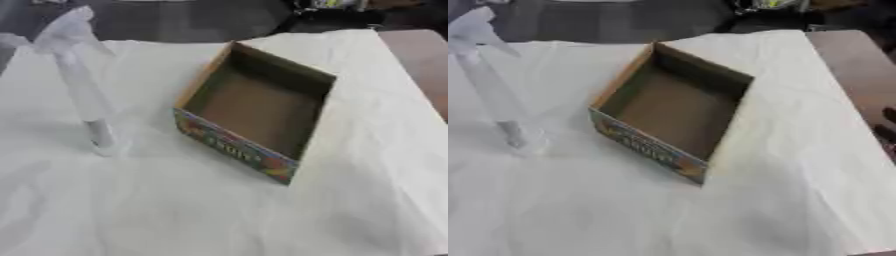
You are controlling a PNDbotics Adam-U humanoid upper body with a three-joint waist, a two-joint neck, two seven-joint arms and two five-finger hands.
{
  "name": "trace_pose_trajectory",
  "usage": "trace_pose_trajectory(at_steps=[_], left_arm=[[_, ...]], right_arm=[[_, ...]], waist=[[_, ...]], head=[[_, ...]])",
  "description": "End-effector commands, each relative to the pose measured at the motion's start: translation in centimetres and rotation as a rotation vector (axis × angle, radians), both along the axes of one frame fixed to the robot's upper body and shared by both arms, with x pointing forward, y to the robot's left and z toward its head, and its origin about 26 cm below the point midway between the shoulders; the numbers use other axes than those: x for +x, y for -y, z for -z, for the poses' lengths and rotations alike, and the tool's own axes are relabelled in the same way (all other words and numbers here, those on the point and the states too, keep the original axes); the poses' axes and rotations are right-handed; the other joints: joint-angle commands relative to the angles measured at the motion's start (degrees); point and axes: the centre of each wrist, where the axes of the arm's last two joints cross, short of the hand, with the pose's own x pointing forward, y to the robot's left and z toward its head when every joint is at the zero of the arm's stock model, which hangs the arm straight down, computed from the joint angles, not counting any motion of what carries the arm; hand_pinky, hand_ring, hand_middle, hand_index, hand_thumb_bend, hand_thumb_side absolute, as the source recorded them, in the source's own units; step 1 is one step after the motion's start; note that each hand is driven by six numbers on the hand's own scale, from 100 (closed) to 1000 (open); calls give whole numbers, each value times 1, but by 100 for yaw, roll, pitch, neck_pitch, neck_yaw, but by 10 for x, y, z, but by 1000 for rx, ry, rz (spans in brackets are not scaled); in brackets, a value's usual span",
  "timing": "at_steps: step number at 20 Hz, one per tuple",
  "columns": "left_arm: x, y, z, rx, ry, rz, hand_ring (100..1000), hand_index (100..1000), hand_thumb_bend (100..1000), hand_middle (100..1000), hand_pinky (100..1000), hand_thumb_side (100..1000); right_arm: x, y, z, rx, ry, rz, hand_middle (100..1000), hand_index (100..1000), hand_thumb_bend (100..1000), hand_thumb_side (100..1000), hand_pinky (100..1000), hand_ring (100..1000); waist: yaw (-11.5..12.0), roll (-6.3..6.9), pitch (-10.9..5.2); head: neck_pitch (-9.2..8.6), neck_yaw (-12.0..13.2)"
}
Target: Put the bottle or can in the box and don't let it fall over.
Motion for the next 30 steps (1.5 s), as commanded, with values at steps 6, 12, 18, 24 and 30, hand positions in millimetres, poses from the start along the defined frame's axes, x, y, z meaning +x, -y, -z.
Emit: trace_pose_trajectory(at_steps=[6,12,18,24,30], left_arm=[[-4,-9,-43,352,-56,-25,390,846,100,725,641,762],[-2,-8,-74,698,-191,45,497,866,100,751,675,798],[4,0,-105,812,-263,101,524,871,100,755,681,825],[10,11,-131,866,-243,130,540,879,100,759,688,809],[17,17,-150,879,-226,142,542,878,100,759,689,802]], right_arm=[[-4,4,-6,-49,-1,0,941,900,110,274,898,927],[-8,6,-3,-58,-17,4,941,900,107,274,898,927],[-9,6,-1,-57,-44,-10,942,899,106,279,899,928],[-10,6,0,-64,-48,-27,942,899,105,279,899,929],[-8,4,-1,-70,-53,-46,943,900,103,282,900,929]], waist=[[47,-5,-192],[102,-17,-287],[109,-33,-358],[49,-42,-404],[-42,-23,-412]], head=[[101,3],[127,-44],[170,-35],[223,43],[197,181]])
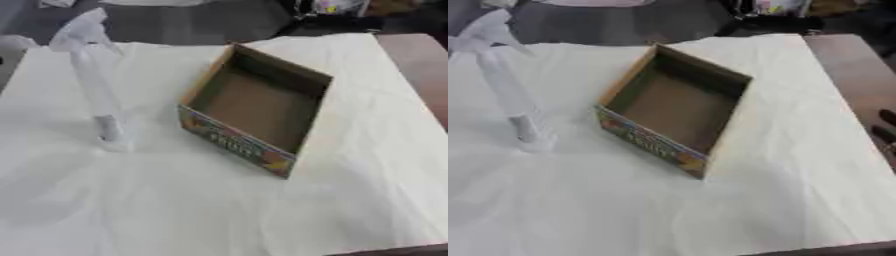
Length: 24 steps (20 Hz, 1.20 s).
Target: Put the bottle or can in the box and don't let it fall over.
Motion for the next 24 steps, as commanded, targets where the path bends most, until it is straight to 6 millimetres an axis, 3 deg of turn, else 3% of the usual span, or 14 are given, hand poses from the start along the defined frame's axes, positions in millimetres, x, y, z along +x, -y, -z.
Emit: trace_pose_trajectory(at_steps=[1,14,24], left_arm=[[1,0,-18,39,2,-6,543,879,100,759,689,803],[32,-17,-38,16,-26,-67,534,879,100,760,685,807],[47,-19,-40,-46,-45,-94,524,884,100,772,683,815]], right_arm=[[1,1,-10,-30,16,-23,943,900,103,282,900,929],[4,-2,-12,-40,2,-56,945,900,100,288,901,931],[6,-5,-13,-39,0,-65,946,901,100,296,903,932]], waist=[[-30,23,-99],[-298,121,-124],[-394,162,-57]], head=[[-28,100],[-128,450],[-274,503]])
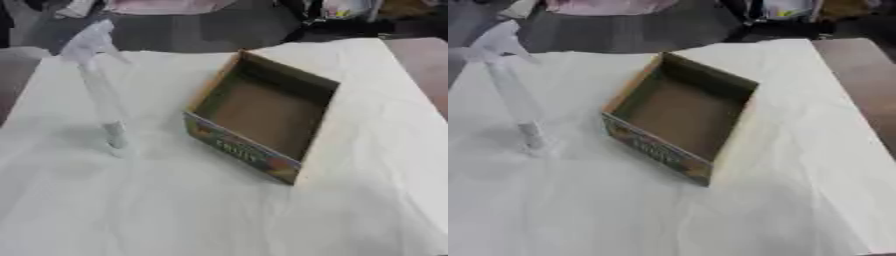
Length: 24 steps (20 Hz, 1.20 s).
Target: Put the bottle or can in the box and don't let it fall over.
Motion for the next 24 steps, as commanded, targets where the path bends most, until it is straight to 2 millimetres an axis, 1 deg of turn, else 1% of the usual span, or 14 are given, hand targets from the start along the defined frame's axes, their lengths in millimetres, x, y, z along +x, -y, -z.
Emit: trace_pose_trajectory(at_steps=[1,5,9,15,24], left_arm=[[-1,0,-9,9,25,-33,524,884,100,773,683,817],[4,5,-6,3,17,-39,519,886,100,771,679,822],[11,9,-3,11,3,-38,526,886,100,770,679,822],[19,13,0,16,-11,-44,527,887,100,770,678,827],[26,15,5,41,-28,-54,550,891,100,783,689,820]], right_arm=[[1,0,-10,-26,19,-13,946,901,100,296,903,932],[2,-2,-11,-27,19,-20,947,901,100,300,903,932],[4,-3,-11,-27,19,-25,947,902,100,304,904,933],[5,-5,-12,-26,19,-30,948,902,100,308,905,933],[7,-7,-12,-23,19,-34,947,902,100,312,905,932]], waist=[[-24,7,-46],[-73,18,-8],[-123,31,30],[-178,51,71],[-223,70,125]], head=[[-152,20],[-336,10],[-439,11],[-462,40],[-436,88]])
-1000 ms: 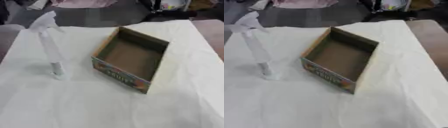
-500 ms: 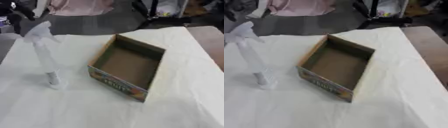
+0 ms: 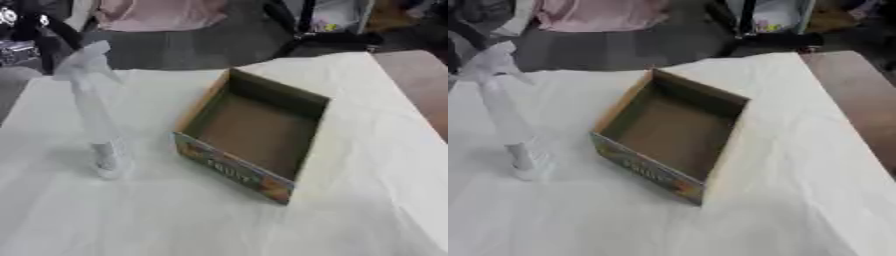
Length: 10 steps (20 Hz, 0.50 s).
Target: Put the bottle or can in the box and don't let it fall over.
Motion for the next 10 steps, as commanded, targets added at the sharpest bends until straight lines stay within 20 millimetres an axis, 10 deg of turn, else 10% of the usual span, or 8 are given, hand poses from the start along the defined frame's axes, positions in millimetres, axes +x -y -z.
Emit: trace_pose_trajectory(at_steps=[1,10], left_arm=[[-3,-2,-12,18,34,-17,552,900,100,788,695,813],[-7,-5,-20,-10,91,-73,530,909,100,771,690,779]], right_arm=[[0,-1,-7,-18,17,-4,947,902,100,314,906,932],[1,-3,-6,-15,12,-6,947,902,100,320,906,931]], waist=[[-9,-2,-51],[2,-12,8]], head=[[-33,33],[41,21]])
